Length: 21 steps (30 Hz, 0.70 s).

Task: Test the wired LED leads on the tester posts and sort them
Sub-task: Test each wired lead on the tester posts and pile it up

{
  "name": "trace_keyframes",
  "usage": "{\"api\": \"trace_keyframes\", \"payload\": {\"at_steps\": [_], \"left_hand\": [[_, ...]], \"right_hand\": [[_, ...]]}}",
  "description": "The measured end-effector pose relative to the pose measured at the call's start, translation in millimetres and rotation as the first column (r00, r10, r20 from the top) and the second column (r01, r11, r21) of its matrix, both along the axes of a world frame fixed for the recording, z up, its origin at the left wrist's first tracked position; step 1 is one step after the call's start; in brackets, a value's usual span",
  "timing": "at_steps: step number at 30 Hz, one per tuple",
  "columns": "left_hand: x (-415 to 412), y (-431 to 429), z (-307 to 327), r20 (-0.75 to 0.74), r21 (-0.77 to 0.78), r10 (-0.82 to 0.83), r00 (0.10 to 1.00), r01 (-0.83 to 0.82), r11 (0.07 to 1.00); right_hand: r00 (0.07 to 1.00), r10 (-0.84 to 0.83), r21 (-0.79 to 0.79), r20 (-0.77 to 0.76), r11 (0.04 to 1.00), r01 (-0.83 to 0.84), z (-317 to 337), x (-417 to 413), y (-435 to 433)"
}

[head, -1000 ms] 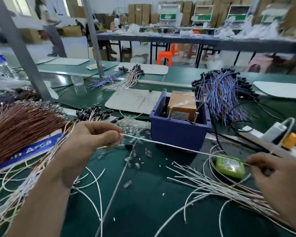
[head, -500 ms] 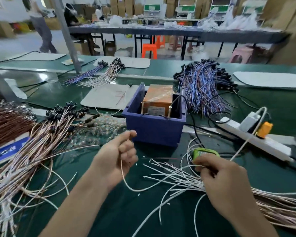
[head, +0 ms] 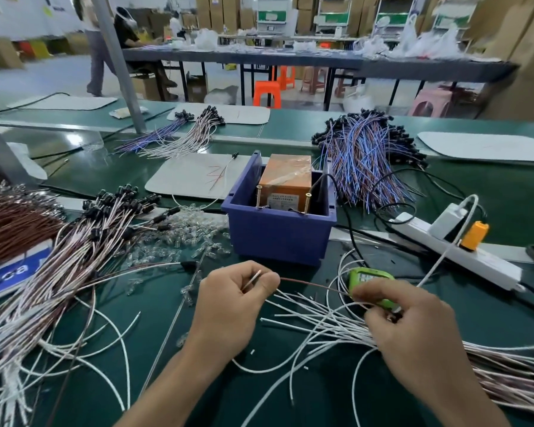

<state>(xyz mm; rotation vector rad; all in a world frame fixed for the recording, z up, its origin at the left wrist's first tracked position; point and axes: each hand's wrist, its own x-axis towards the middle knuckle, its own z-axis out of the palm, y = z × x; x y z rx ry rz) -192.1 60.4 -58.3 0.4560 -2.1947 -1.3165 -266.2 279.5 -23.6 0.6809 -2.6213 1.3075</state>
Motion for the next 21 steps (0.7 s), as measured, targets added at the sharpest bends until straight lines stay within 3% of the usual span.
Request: {"api": "trace_keyframes", "payload": {"at_steps": [3, 6, 9, 13, 21], "left_hand": [[0.7, 6.6, 5.3, -0.089, 0.023, -0.086, 0.992, 0.088, 0.996], [0.2, 10.0, 11.2, -0.179, 0.078, -0.145, 0.973, 0.161, 0.984], [0.4, 8.2, 8.8, -0.187, 0.104, -0.082, 0.979, 0.102, 0.989], [-0.2, 0.9, 1.8, -0.164, 0.140, -0.018, 0.986, 0.042, 0.989], [-0.5, 9.5, 3.0, -0.127, 0.031, 0.006, 0.992, -0.002, 1.000]], "right_hand": [[0.968, 0.154, 0.153, -0.199, 0.980, -0.125, 11.7, 18.5, -21.3], [0.930, 0.286, 0.248, -0.230, 0.942, -0.228, 14.7, 27.5, -49.9], [0.961, 0.229, 0.163, -0.158, 0.965, -0.203, 12.0, 18.1, -62.2], [0.973, 0.126, 0.017, -0.195, 0.992, -0.125, 2.4, 11.1, -55.0], [0.958, 0.146, 0.148, -0.248, 0.983, -0.111, -17.2, 12.4, -53.7]]}}
